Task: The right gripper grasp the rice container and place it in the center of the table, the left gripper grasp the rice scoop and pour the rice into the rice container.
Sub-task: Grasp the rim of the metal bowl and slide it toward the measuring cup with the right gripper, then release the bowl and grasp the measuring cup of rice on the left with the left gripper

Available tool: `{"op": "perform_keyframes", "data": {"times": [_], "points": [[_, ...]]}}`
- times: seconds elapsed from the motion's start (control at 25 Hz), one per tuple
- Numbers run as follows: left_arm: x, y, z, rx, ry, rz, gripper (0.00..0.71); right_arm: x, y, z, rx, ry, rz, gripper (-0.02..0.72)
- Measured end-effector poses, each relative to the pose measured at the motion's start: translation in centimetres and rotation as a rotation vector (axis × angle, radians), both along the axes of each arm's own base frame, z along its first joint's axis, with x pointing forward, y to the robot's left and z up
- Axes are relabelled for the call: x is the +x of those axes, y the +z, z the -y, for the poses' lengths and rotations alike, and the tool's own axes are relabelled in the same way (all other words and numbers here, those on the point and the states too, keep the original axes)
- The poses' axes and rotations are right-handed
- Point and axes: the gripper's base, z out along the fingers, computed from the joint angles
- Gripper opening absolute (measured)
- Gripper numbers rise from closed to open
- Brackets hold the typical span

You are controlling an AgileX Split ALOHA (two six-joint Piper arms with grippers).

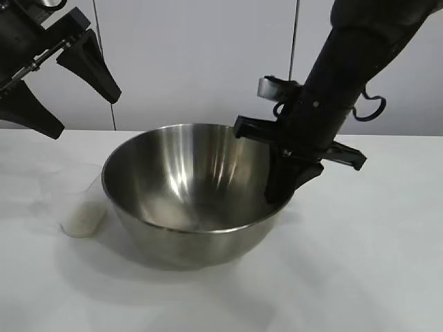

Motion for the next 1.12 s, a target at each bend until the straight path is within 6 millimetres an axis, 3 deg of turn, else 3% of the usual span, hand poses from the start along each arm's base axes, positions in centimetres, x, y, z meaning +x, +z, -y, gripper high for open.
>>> {"op": "perform_keyframes", "data": {"times": [0.08, 0.24, 0.32, 0.52, 0.68, 0.88, 1.0, 1.12], "points": [[0.0, 0.0, 0.0, 0.000, 0.000, 0.000, 0.686, 0.3, -0.9, 0.0, -0.013, -0.022, -0.003, 0.016], [0.0, 0.0, 0.0, 0.000, 0.001, 0.001, 0.686, 0.4, -0.9, -0.1, -0.009, -0.026, 0.006, 0.038], [0.0, 0.0, 0.0, 0.000, 0.002, 0.002, 0.686, 0.7, -0.6, -0.2, -0.004, -0.025, 0.014, 0.122], [0.0, 0.0, 0.0, 0.001, 0.002, 0.003, 0.686, 1.7, 1.5, -0.4, -0.016, 0.004, 0.034, 0.423], [0.1, 0.0, 0.0, 0.001, 0.003, 0.005, 0.686, 3.1, 4.1, 0.5, -0.115, 0.008, 0.103, 0.489], [0.1, 0.0, 0.0, 0.001, 0.005, 0.007, 0.686, 5.2, 8.2, 5.0, -0.241, -0.054, 0.240, 0.496], [0.1, 0.0, 0.0, 0.002, 0.009, 0.011, 0.686, 5.3, 10.5, 9.6, -0.348, -0.115, 0.284, 0.496], [0.2, 0.0, -0.1, 0.004, 0.017, 0.022, 0.686, 4.2, 14.3, 14.6, -0.427, -0.206, 0.350, 0.496]]}}
